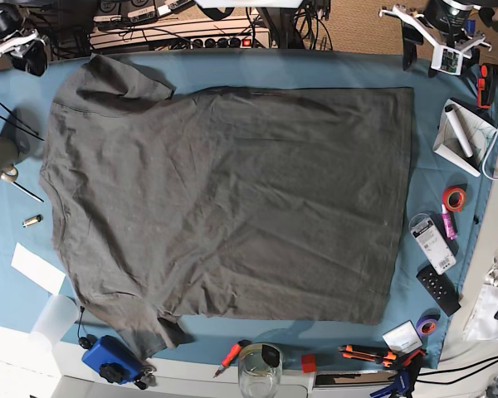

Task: Fold the T-shirt properly
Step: 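Move both grippers down toward the shirt's shoulder corners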

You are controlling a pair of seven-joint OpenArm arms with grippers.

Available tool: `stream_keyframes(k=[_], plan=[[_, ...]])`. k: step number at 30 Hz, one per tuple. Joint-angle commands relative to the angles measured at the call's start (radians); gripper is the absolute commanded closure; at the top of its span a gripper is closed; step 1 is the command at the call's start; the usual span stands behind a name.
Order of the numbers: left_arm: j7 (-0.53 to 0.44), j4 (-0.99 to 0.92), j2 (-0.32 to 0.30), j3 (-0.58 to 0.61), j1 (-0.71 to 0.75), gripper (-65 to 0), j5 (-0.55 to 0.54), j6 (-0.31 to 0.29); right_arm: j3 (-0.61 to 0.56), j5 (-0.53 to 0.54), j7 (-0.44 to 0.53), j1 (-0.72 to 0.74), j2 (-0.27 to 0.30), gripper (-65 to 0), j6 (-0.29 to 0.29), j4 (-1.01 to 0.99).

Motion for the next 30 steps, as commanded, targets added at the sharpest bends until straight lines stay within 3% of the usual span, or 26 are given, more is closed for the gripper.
stream_keyframes(k=[1,5,9,17,30], plan=[[-0.012,0.017,-0.005,-0.005,0.014,-27.1,-0.003,0.0,0.011,0.023,0.038,-0.009,0.014,-27.0,0.002,0.007],[-0.008,0.017,-0.005,-0.005,0.014,-27.1,-0.003,0.0,0.011,0.022,0.042,-0.009,-0.006,-27.0,0.01,0.017],[-0.008,0.017,-0.005,-0.005,0.014,-27.1,-0.003,0.0,0.011,-0.003,-0.021,-0.003,-0.048,-27.0,0.048,0.017],[0.0,0.017,-0.005,-0.005,0.014,-27.1,-0.003,0.0,0.011,-0.057,0.008,0.04,-0.132,-27.3,0.042,0.014],[-0.001,0.017,-0.017,-0.005,0.014,-27.1,-0.003,0.0,-0.068,-0.072,0.048,0.126,-0.132,-27.2,0.028,-0.099]])
